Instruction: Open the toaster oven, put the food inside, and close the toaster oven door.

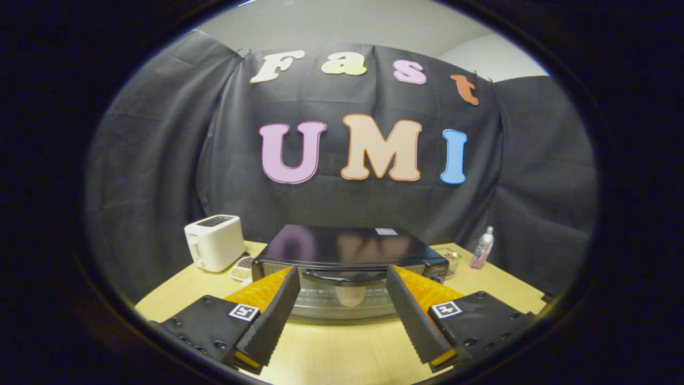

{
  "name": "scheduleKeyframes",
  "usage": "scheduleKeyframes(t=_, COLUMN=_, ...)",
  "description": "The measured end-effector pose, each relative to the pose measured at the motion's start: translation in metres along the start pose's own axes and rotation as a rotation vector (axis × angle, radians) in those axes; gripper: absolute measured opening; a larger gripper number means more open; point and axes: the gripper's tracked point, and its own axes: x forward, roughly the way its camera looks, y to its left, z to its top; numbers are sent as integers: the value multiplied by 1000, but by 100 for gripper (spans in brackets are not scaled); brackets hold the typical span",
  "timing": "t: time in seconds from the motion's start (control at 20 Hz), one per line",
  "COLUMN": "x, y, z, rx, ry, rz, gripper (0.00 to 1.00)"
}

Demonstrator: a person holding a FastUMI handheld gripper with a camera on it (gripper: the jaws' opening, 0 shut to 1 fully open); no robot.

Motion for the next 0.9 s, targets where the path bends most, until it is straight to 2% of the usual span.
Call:
scheduleKeyframes(t=0.25, x=-18, y=-3, z=17, rx=49, ry=3, rz=-44, gripper=100)
scheduleKeyframes(t=0.45, x=-28, y=3, z=26, rx=91, ry=-11, rz=-38, gripper=100)
scheduleKeyframes(t=0.9, x=-33, y=26, z=40, rx=65, ry=-20, rz=-1, gripper=100)
